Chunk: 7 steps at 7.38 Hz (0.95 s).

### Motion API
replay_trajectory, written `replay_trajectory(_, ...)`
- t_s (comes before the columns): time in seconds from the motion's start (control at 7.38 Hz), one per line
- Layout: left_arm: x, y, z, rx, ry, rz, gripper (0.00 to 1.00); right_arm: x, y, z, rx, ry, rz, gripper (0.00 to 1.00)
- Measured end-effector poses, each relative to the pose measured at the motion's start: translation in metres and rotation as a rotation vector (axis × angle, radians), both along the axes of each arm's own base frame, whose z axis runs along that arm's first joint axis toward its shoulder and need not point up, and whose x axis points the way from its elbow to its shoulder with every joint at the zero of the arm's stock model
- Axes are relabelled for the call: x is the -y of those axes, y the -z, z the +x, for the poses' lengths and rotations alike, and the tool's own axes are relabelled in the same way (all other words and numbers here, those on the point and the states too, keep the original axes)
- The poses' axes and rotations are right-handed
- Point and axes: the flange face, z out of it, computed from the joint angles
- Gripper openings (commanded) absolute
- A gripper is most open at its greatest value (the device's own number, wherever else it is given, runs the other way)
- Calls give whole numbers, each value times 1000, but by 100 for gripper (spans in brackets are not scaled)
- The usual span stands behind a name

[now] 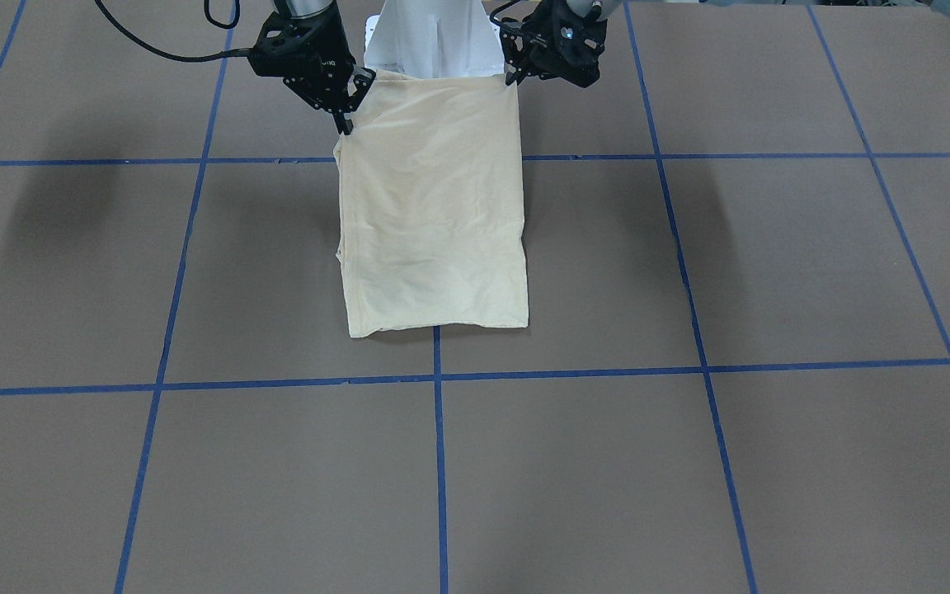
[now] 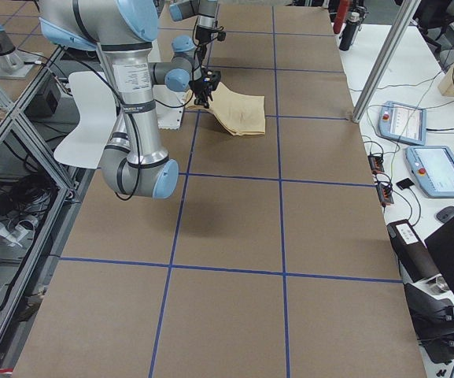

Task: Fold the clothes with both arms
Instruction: 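Lift the near edge and fold it over toward the far edge with both grippers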

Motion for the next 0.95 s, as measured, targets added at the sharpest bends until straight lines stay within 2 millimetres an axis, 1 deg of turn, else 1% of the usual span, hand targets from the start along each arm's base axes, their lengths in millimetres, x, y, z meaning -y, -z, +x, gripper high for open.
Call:
replay_trajectory(0.14, 10, 4, 5, 14, 15, -3, 0, 8, -6, -8, -27, -16, 4, 0)
replay_trajectory(0.27, 29, 5, 15, 31, 44, -6, 0, 23, -10, -22, -52, -42, 9, 0)
replay_trajectory(0.41, 54, 4, 28, 53, 85, -2, 0, 43, -9, -40, -73, -69, 12, 0)
replay_trajectory(0.54, 80, 4, 38, 72, 130, 12, 0, 64, -5, -51, -89, -90, 19, 0)
replay_trajectory(0.68, 106, 4, 42, 89, 176, 24, 0, 85, -3, -52, -102, -109, 32, 0)
replay_trajectory(0.81, 131, 2, 44, 109, 219, 39, 0, 102, -6, -51, -116, -124, 42, 0)
replay_trajectory(0.95, 152, -4, 49, 138, 257, 65, 0, 117, -14, -56, -122, -138, 46, 0)
